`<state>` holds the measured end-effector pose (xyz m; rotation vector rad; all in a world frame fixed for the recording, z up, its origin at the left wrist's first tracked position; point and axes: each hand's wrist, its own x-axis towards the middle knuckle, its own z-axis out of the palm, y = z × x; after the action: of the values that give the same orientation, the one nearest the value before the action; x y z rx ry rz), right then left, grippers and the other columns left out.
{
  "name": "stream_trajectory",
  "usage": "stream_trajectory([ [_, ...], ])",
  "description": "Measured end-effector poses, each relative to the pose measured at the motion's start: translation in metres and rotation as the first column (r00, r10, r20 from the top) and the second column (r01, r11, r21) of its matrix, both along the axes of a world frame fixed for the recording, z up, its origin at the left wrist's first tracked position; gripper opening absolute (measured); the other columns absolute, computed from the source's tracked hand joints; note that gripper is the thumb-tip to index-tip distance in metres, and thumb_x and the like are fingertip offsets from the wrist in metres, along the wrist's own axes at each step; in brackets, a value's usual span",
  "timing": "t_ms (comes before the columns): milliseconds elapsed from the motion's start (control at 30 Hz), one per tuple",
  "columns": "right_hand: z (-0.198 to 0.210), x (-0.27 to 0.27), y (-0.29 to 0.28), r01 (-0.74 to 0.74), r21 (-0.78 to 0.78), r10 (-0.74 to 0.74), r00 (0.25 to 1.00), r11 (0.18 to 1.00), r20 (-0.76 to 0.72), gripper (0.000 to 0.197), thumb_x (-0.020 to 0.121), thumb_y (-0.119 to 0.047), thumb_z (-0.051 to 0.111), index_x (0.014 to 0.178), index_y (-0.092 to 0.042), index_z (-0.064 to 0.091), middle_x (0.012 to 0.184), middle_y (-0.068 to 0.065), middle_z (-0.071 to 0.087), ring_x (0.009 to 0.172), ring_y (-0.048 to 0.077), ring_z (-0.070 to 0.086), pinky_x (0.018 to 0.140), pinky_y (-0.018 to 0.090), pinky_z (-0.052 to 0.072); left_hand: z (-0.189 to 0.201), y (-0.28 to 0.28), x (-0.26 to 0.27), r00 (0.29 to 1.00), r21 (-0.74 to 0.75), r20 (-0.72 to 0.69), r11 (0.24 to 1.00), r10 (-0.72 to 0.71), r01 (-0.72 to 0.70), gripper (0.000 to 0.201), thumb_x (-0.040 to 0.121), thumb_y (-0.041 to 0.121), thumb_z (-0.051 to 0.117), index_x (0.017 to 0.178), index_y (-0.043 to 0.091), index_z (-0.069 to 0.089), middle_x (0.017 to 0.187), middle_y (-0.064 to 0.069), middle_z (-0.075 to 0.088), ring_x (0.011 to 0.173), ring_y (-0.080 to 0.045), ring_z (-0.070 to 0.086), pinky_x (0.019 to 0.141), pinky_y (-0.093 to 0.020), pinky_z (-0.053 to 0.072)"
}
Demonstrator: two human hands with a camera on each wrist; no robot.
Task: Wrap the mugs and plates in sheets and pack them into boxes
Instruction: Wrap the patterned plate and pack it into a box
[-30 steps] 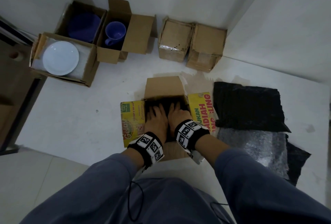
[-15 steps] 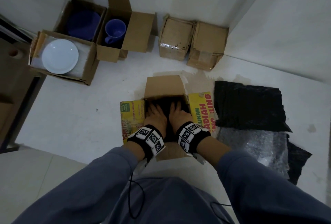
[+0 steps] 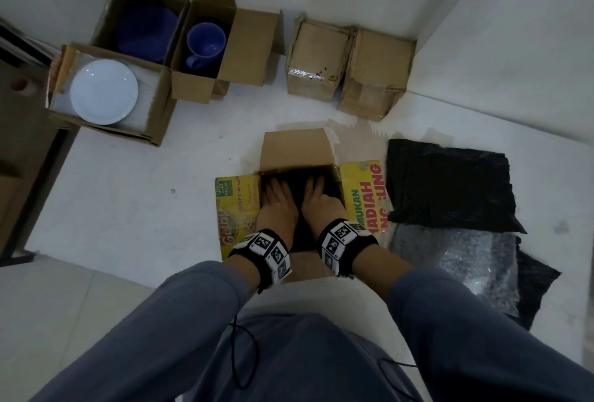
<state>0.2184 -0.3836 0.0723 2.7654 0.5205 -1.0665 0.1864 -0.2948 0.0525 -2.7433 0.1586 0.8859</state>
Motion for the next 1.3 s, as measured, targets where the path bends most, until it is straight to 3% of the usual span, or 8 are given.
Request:
stream_trajectory([
  [300,-0.001,0.006,-0.001,0.1,0.039,-0.1,0.995,0.994,0.012,0.051,0.105,-0.011,0.026,0.15,0.004,0.007,0.155,0.033,0.007,0.106,0.038,0.063,0.072,0.043,0.045,0.015,-0.008,0.007,0.982,-0.096,-0.056,0.978,0.182,-0.187,0.073,0.1,0.021,0.043,0.15,-0.005,-0.002,0.153,-0.033,0.012,0.141,-0.044,0.024,0.114,-0.044,0.031],
  [467,0.025,0.003,-0.005,0.093,0.019,-0.092,0.994,0.996,-0.051,0.053,0.101,-0.011,0.039,0.147,0.007,0.019,0.152,0.034,0.013,0.122,0.044,0.051,0.093,0.047,0.045,0.05,0.0,0.01,0.978,-0.178,-0.135,0.967,0.159,-0.181,0.074,0.096,0.018,0.05,0.151,-0.004,0.006,0.152,-0.038,0.01,0.139,-0.046,0.029,0.109,-0.045,0.037],
  [567,0.052,-0.01,-0.017,-0.017,0.177,-0.007,0.991,0.984,0.134,0.042,0.091,-0.01,0.055,0.131,-0.001,0.046,0.134,0.022,0.04,0.105,0.039,0.059,0.078,0.044,0.049,0.077,0.015,0.013,0.999,-0.343,0.047,0.939,0.026,-0.009,0.037,0.089,0.012,0.054,0.126,0.009,0.051,0.128,-0.018,0.054,0.109,-0.034,0.059,0.085,-0.042,0.052],
  [667,0.066,-0.034,-0.035,-0.063,0.313,0.019,0.99,0.948,0.14,0.043,0.083,-0.041,0.063,0.12,-0.019,0.058,0.115,0.006,0.055,0.095,0.03,0.062,0.067,0.034,0.044,0.085,0.049,0.019,0.941,-0.411,0.335,0.905,0.039,0.109,0.044,0.079,0.012,0.063,0.121,0.019,0.055,0.128,-0.01,0.049,0.105,-0.034,0.054,0.079,-0.042,0.05],
  [733,0.067,-0.053,-0.039,-0.054,0.287,0.052,0.999,0.956,0.013,0.044,0.083,-0.052,0.061,0.121,-0.028,0.061,0.113,0.002,0.059,0.097,0.027,0.062,0.072,0.032,0.046,0.081,0.071,0.022,0.943,-0.486,0.296,0.874,0.149,0.014,0.041,0.079,0.012,0.067,0.117,0.023,0.057,0.123,-0.008,0.047,0.107,-0.032,0.052,0.082,-0.043,0.05],
  [1033,0.052,-0.062,-0.052,0.08,0.216,-0.137,0.955,0.973,0.263,0.024,0.09,-0.006,0.054,0.108,-0.014,0.067,0.119,0.009,0.045,0.094,0.032,0.059,0.066,0.038,0.046,0.077,0.104,-0.017,0.92,-0.591,0.052,0.755,0.388,-0.285,0.031,0.077,0.043,0.077,0.086,0.022,0.055,0.085,0.002,0.06,0.077,-0.019,0.059,0.068,-0.032,0.049],
  [1200,0.033,-0.071,-0.07,0.139,0.547,-0.409,0.816,0.825,0.409,0.06,0.079,-0.004,0.064,0.134,-0.019,0.047,0.139,0.006,0.037,0.093,0.031,0.06,0.068,0.039,0.054,0.068,0.112,-0.064,0.946,-0.645,-0.027,0.717,0.324,-0.264,0.026,0.083,0.054,0.066,0.081,0.031,0.054,0.083,0.013,0.061,0.081,-0.013,0.061,0.072,-0.031,0.05],
  [1300,0.02,-0.089,-0.069,0.471,0.722,-0.786,0.597,0.507,0.163,0.063,0.084,-0.023,0.067,0.139,-0.02,0.038,0.141,0.007,0.032,0.113,0.03,0.053,0.093,0.042,0.049,0.068,0.12,-0.063,0.834,-0.703,0.126,0.642,0.537,-0.307,0.031,0.083,0.055,0.065,0.085,0.029,0.049,0.082,0.011,0.061,0.074,-0.015,0.059,0.068,-0.031,0.047],
])
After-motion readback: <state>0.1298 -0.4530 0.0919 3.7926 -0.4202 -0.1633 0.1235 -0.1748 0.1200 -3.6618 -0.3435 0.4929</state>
